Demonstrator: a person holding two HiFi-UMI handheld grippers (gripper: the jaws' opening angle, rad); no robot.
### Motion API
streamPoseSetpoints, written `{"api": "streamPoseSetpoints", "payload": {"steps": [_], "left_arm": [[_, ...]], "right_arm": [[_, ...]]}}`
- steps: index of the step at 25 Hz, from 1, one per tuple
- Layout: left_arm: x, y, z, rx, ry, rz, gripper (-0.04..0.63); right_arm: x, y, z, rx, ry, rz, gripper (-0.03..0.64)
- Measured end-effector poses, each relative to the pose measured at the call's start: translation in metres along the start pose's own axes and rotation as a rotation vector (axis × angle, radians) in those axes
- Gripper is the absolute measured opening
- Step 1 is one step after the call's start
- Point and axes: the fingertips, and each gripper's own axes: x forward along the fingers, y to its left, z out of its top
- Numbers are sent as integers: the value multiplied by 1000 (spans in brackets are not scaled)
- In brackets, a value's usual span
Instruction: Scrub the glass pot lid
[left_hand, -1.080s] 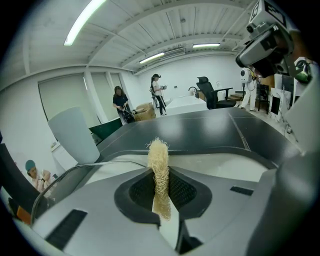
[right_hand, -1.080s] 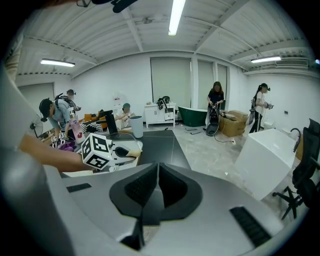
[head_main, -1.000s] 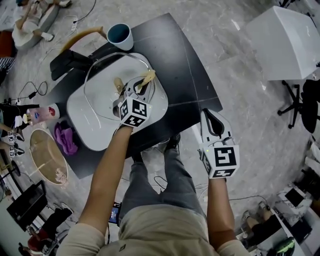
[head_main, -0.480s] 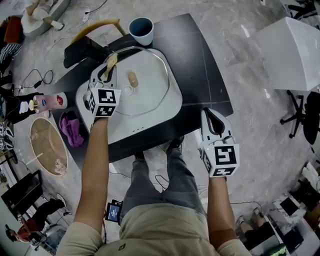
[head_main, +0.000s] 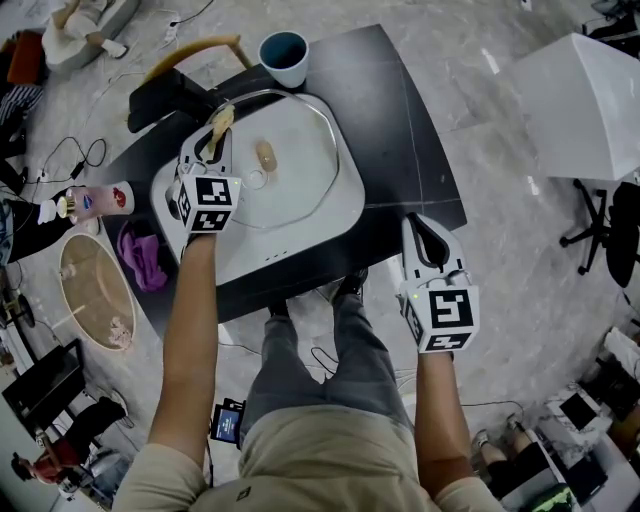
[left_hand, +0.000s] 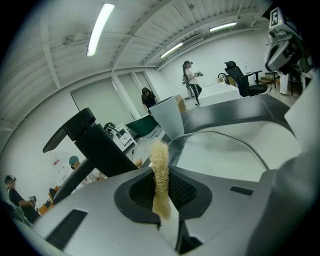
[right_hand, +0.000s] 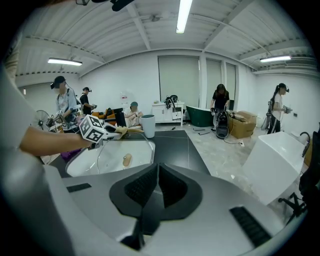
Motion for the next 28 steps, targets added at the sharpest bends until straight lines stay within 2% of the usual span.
{"api": "streamPoseSetpoints", "payload": {"steps": [4, 8, 11, 15, 17, 22, 28], "left_arm": [[6, -13, 0, -15, 12, -20, 48], [17, -55, 4, -34, 16, -96, 48], [26, -118, 14, -36, 15, -212, 48], [26, -214, 31, 23, 14, -392, 48], [23, -243, 41, 40, 11, -444, 48], [21, -251, 46, -11, 18, -456, 46], [21, -251, 46, -5, 20, -455, 46]], "right_arm": [[-5, -7, -4, 10, -2, -9, 28], [-9, -16, -12, 24, 3, -19, 28], [-12, -25, -18, 35, 8, -32, 28], [-17, -36, -23, 42, 9, -43, 28], [-19, -41, -25, 47, 8, -49, 28], [-23, -49, -28, 61, 6, -58, 28], [-21, -48, -28, 63, 8, -52, 28]]}}
